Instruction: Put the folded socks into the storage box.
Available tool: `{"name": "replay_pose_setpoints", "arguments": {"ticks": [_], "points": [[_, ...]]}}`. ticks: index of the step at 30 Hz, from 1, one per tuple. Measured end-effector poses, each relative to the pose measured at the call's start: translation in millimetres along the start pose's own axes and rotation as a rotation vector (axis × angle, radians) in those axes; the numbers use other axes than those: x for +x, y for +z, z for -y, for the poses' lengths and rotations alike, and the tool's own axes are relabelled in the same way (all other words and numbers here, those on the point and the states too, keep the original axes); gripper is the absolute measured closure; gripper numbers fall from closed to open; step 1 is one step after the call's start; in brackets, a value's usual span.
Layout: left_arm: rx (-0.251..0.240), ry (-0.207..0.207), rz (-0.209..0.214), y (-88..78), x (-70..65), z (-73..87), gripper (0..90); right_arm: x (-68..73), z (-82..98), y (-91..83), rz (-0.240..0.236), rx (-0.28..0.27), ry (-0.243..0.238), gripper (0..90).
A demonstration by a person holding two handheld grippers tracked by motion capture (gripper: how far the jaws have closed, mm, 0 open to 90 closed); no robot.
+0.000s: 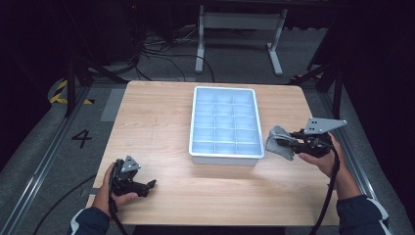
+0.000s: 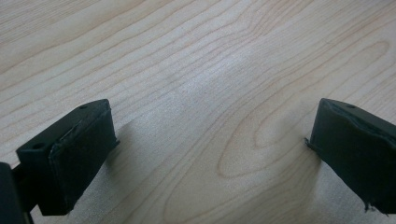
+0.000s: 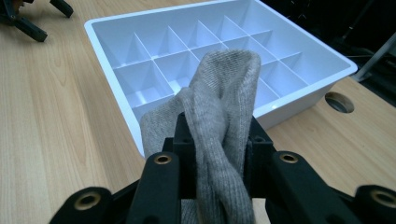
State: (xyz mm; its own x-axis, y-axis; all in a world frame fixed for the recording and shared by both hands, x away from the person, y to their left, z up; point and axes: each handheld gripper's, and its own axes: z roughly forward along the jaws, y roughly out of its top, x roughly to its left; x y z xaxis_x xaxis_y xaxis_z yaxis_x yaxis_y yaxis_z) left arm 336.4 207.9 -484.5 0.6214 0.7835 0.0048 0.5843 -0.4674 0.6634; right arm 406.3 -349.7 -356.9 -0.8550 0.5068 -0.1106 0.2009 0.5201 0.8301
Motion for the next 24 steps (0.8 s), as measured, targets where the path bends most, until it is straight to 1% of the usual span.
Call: {"name": "replay_pose_setpoints", "arguments": {"ticks": [1,3,11,13,18,24], "points": [[0.0,-0.001,0.0,0.0,0.0,0.0,0.5,0.8,-4.3,0.3,-0.003,0.002,-0.013,72.8],[0.0,-0.001,0.0,0.0,0.0,0.0,0.5,1.2,-6.0,0.1,-0.003,0.004,-0.016,72.8],[0.0,-0.001,0.0,0.0,0.0,0.0,0.5,0.2,-26.8,3.0,-0.009,0.015,-0.043,72.6],[0.0,0.0,0.0,0.0,0.0,0.0,0.5,0.9,-32.9,5.3,-0.013,0.025,-0.058,72.6],[0.0,-0.001,0.0,0.0,-0.1,0.0,0.5,4.2,-45.2,11.5,-0.021,0.026,-0.074,72.6],[0.0,0.0,0.0,0.0,0.0,0.0,0.6,6.2,-53.1,20.0,-0.015,0.037,-0.095,72.6]]}}
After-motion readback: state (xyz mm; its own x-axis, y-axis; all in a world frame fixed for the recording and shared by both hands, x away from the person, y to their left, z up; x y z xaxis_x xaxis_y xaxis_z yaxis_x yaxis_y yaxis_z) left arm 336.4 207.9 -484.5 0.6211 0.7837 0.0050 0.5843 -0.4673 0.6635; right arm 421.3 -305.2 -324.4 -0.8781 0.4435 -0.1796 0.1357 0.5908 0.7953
